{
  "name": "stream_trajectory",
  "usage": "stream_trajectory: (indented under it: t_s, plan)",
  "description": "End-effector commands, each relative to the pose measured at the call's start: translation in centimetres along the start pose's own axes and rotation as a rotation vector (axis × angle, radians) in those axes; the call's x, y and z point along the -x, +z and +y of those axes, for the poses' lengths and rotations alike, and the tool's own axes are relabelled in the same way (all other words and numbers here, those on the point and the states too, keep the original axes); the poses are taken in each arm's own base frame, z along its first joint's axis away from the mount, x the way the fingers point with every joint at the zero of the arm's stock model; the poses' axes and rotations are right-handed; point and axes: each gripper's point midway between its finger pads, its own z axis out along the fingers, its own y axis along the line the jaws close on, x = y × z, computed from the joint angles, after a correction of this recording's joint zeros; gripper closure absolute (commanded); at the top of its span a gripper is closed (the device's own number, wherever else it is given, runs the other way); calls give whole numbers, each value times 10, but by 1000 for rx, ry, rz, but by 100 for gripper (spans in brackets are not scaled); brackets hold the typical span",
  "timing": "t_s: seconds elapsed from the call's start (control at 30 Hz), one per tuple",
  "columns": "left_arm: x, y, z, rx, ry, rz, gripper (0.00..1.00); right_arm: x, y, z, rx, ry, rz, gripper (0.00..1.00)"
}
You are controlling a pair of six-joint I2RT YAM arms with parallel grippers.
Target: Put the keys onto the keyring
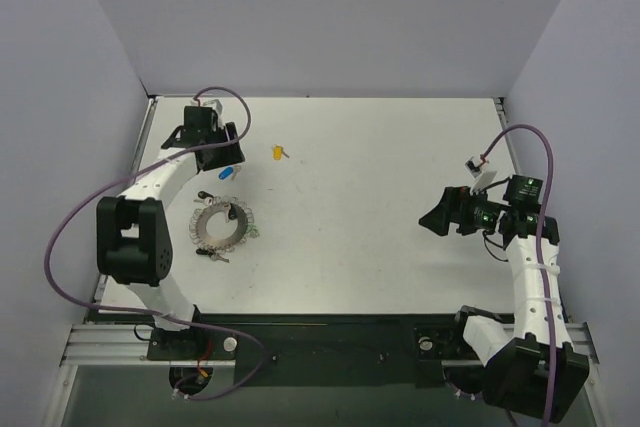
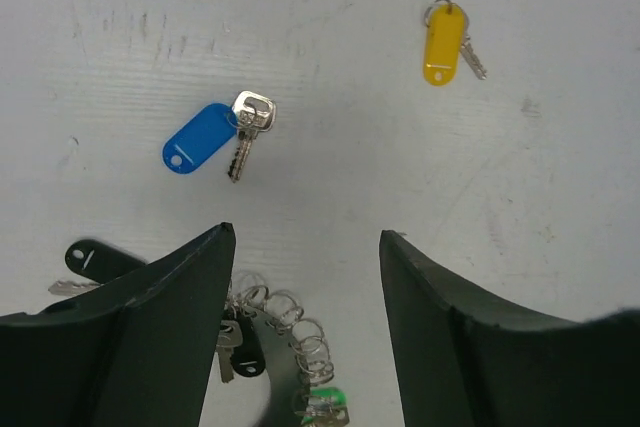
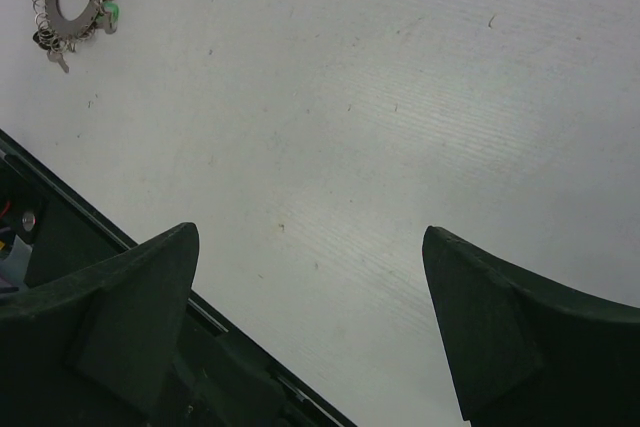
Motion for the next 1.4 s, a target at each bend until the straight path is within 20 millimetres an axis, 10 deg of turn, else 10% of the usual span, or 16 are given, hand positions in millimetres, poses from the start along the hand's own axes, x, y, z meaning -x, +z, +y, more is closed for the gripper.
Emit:
stream_trajectory:
  t_s: [0.0,0.57,1.37]
  plan:
    - [-5,21,11,92,133,123,32,8,-3,9,46,-61,14,12]
    - [-11,85,39,245,334,335,51,1,-1,16,74,-72,83,12]
    - [-11,104,38,332,483,360,57,-1,-3,19,90,-78,94,12]
